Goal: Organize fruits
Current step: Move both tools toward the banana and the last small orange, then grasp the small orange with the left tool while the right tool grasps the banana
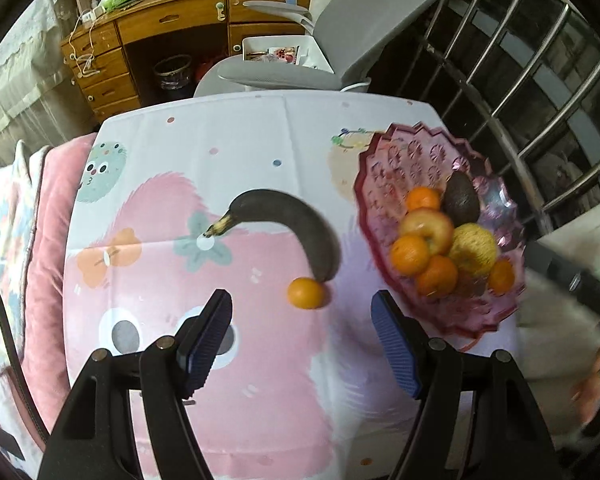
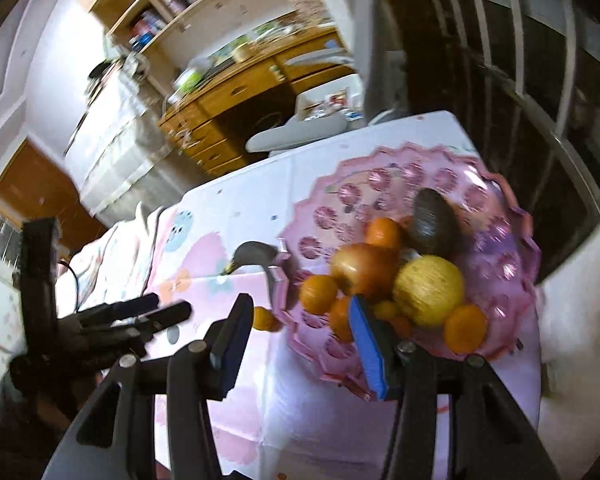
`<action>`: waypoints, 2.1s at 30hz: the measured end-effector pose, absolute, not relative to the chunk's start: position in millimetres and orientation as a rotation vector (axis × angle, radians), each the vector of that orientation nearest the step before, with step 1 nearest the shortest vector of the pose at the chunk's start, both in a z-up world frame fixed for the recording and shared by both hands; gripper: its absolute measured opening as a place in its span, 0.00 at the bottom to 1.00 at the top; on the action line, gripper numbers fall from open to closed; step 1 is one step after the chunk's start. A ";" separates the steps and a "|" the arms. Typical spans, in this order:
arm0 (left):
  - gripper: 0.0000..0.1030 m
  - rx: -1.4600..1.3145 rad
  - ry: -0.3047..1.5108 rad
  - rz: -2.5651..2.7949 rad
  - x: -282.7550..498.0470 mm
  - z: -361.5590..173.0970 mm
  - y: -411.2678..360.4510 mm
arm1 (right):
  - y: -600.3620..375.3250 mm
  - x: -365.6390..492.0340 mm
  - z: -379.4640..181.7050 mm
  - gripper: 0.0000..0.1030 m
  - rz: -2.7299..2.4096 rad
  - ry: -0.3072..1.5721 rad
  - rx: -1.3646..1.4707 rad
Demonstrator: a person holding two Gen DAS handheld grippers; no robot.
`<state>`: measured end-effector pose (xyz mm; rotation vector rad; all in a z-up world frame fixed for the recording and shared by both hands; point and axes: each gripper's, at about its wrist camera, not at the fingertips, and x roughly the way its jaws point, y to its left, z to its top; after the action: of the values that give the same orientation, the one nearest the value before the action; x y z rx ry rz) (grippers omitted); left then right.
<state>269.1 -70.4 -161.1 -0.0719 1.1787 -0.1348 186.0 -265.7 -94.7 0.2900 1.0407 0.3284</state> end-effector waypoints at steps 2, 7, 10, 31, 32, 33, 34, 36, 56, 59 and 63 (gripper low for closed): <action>0.69 -0.049 1.161 -0.138 265.7 -168.3 -70.2 | -257.6 195.3 -93.6 0.49 0.358 1.052 0.263; 0.69 -0.020 1.134 -0.178 264.4 -189.5 -71.8 | -236.4 225.1 -94.1 0.49 0.427 1.094 0.165; 0.68 0.009 1.113 -0.212 266.1 -201.4 -75.8 | -222.4 248.5 -96.0 0.49 0.459 1.120 0.088; 0.56 0.019 1.092 -0.284 302.6 -271.7 -81.9 | -78.0 343.6 -190.7 0.49 0.685 1.382 -0.464; 0.55 0.018 1.094 -0.292 302.7 -273.3 -82.7 | -73.0 343.6 -196.4 0.49 0.696 1.406 -0.492; 0.54 0.020 1.099 -0.299 302.7 -275.5 -83.5 | -69.5 343.5 -201.9 0.49 0.702 1.429 -0.515; 0.51 0.022 1.104 -0.305 302.1 -277.3 -84.7 | -65.7 343.5 -208.7 0.49 0.703 1.452 -0.543; 0.47 0.011 1.107 -0.317 301.5 -279.9 -85.4 | -61.1 343.1 -216.4 0.49 0.701 1.472 -0.582; 0.30 -0.047 1.119 -0.407 305.9 -291.5 -96.1 | -59.0 356.7 -264.4 0.33 0.614 1.629 -0.589; 0.29 -0.048 1.126 -0.397 304.3 -290.9 -95.1 | -58.8 354.6 -265.3 0.33 0.604 1.618 -0.576; 0.29 -0.040 1.118 -0.366 297.8 -283.7 -84.7 | -62.1 356.1 -267.8 0.29 0.592 1.608 -0.551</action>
<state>297.8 -84.7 -283.7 -0.0398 1.1184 -0.3659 356.1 -62.1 -267.8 -0.5512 1.6077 0.5920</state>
